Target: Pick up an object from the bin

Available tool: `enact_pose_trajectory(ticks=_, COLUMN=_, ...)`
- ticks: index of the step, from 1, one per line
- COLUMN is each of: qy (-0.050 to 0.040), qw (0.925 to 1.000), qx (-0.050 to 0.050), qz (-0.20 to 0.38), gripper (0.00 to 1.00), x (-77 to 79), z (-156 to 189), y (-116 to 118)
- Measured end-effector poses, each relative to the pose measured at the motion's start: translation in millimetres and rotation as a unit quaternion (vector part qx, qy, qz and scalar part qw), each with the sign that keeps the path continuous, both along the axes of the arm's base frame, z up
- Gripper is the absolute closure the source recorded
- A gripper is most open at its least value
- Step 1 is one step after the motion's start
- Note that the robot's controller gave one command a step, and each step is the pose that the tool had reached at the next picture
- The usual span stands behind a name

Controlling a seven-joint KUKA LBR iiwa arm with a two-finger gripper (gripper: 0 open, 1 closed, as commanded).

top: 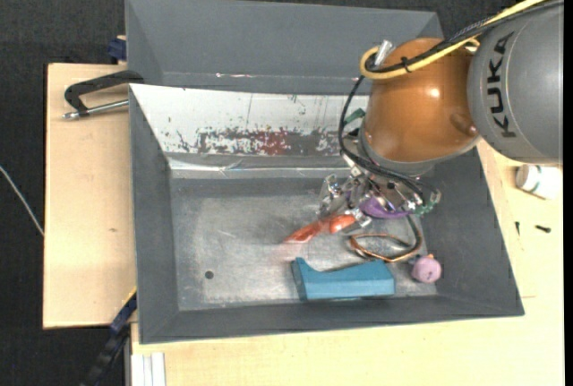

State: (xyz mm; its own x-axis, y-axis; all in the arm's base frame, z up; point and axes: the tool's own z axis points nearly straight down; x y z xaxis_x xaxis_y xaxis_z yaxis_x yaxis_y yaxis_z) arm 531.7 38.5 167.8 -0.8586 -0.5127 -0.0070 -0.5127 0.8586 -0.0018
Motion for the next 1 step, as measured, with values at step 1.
enact_pose_trajectory(ticks=1, qy=0.0009, qw=0.9999, qx=0.0, qz=0.017, gripper=1.0, x=9.9, z=55.3, y=-17.2)
